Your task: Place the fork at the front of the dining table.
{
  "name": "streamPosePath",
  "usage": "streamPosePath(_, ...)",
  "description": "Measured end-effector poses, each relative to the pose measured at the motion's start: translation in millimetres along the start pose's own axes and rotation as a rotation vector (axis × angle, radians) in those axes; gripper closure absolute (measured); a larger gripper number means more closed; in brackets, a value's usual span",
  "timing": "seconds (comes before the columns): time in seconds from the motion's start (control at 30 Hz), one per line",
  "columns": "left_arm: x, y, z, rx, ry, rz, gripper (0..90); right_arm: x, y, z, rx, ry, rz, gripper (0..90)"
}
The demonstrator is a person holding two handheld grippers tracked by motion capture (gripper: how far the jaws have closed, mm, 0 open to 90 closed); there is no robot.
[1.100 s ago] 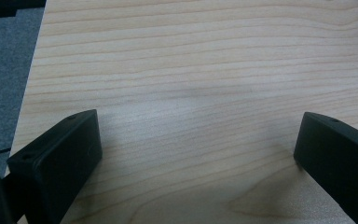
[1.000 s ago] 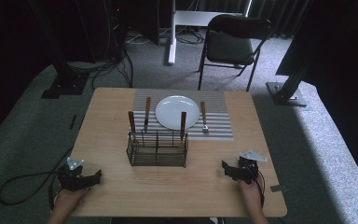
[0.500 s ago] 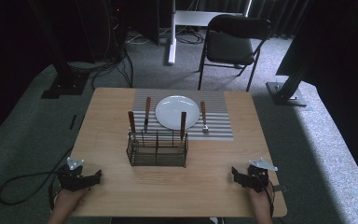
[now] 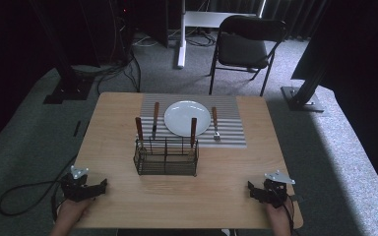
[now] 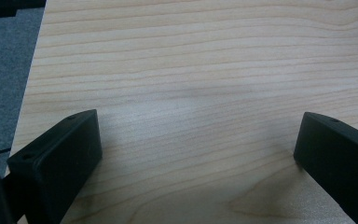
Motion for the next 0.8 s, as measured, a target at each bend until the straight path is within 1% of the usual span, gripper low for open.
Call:
streamPosePath(0.1,0.0,0.0,0.0,0.000,0.000,0.000,0.6,-1.0,0.7,-2.3,0.012,-0.002,0.016,14.0)
streamPosePath(0.23,0.0,0.0,-0.1,0.001,-0.001,0.000,0.6,3.0,2.8,-5.3,0.018,0.033,0.055,14.0)
streamPosePath(0.3,0.0,0.0,-0.1,0.001,-0.001,0.000,0.6,4.0,3.7,-6.2,0.018,0.037,0.064,14.0)
streamPosePath(0.6,0.0,0.0,-0.1,0.001,-0.001,0.000,0.6,3.7,3.5,-6.1,0.018,0.038,0.065,13.8)
streamPosePath(0.8,-0.8,-0.1,0.2,-0.001,0.032,0.029,0.6,3.2,3.2,-5.6,0.019,0.038,0.064,13.8)
Point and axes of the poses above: each handheld gripper's, and its own axes: y roughly backward along the jaws, z roughly out of its top, x roughly to its left, the point moved 9 cm from there along -y, roughly forward along the jaws, and after that the axes turned 2 degrees about z, right-handed, at the moved point
